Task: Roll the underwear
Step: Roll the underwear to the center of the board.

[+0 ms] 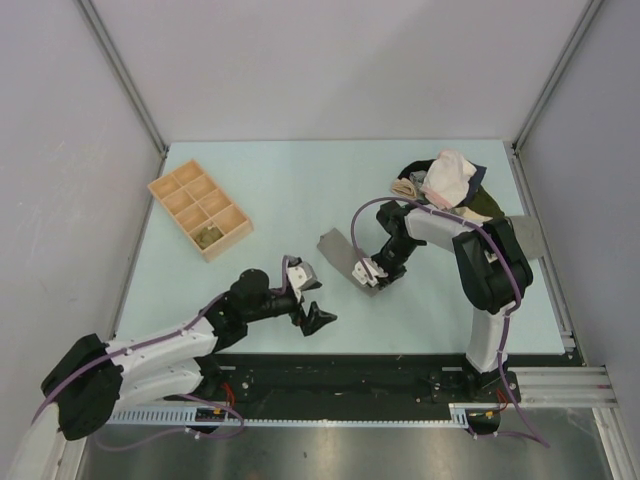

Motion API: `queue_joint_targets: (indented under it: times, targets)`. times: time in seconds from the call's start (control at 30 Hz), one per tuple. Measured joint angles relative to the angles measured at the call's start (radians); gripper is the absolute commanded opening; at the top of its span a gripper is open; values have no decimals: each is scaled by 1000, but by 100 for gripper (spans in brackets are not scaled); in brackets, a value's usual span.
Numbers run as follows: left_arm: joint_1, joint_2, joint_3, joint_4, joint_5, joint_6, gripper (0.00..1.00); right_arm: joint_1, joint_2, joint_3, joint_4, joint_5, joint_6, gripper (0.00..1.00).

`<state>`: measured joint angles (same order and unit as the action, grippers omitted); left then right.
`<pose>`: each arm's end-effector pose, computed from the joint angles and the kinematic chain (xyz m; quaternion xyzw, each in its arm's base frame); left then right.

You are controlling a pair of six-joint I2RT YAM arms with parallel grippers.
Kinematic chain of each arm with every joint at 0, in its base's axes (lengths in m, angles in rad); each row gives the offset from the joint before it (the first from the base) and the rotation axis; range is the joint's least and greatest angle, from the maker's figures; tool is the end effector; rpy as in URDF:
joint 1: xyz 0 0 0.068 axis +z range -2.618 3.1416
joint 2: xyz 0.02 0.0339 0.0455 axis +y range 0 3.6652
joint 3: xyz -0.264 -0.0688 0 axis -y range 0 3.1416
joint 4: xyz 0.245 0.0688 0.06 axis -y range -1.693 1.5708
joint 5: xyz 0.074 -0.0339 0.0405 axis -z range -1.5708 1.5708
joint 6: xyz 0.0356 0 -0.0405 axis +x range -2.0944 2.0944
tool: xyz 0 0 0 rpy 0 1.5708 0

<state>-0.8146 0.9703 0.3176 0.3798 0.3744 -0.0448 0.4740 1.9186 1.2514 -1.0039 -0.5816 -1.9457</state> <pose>0.1312 -0.1581 0.2013 0.3982 0.6833 -0.3822 0.4780 0.2840 0.1677 0.1540 -0.8901 0.3514 0.2445 0.1566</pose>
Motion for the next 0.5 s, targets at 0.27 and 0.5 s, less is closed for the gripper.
queue_joint_targets:
  times: [0.27, 0.5]
  targets:
    - [-81, 74, -28, 94, -48, 89, 99, 8, 0, 2, 35, 10, 44, 9]
    - [-175, 240, -26, 226, -70, 151, 89, 32, 1, 16, 33, 25, 135, 2]
